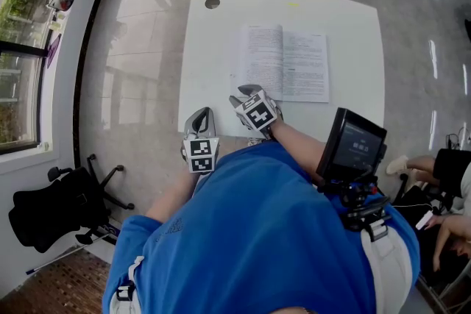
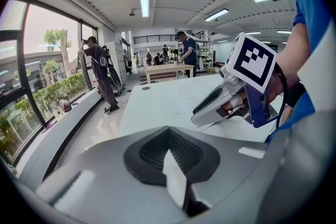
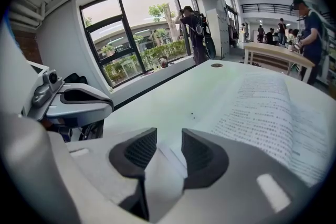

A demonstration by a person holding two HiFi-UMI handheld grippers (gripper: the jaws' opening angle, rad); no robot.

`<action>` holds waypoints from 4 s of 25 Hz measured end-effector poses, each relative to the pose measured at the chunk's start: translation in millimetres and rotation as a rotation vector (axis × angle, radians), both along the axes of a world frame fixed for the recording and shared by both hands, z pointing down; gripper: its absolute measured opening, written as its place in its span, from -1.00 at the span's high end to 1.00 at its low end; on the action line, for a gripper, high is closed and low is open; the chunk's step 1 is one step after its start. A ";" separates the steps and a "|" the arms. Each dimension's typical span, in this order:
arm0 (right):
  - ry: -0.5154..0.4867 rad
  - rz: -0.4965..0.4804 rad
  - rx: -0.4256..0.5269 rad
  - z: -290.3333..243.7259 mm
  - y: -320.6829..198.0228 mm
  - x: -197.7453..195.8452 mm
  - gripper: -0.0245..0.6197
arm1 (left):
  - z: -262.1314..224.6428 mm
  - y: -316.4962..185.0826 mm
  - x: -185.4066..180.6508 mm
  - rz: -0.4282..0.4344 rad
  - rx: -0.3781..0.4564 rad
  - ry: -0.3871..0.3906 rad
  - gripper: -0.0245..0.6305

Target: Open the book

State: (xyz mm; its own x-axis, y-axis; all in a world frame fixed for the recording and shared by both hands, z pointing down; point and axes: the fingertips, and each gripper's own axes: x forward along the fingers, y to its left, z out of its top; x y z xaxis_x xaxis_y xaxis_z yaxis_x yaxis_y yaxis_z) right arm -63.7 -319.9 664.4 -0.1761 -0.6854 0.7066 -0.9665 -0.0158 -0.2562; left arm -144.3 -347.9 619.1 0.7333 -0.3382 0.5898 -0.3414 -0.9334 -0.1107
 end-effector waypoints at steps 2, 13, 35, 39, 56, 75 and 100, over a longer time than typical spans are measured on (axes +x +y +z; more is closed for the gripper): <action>0.003 0.016 0.003 -5.5 5.4 -2.5 0.49 | -3.0 3.3 -1.1 0.010 -0.002 0.009 0.91; 0.088 0.147 0.045 -39.1 42.3 22.6 0.49 | 0.8 18.1 24.0 0.090 -0.047 0.074 0.91; 0.092 0.277 0.145 -74.5 141.9 29.3 0.50 | -1.9 111.5 72.0 0.237 -0.085 0.100 0.90; 0.101 0.264 0.172 -80.8 154.8 21.1 0.50 | -7.4 126.9 65.8 0.238 -0.067 0.106 0.91; 0.175 0.199 0.301 -138.1 328.7 -8.2 0.53 | -81.8 321.1 40.4 0.221 0.016 0.227 0.91; 0.333 0.477 0.445 -202.7 365.0 7.2 0.91 | -142.6 314.3 37.5 0.283 0.027 0.396 0.91; 0.374 0.496 0.445 -209.1 362.4 14.3 0.91 | -146.9 313.7 51.8 0.329 0.023 0.395 0.91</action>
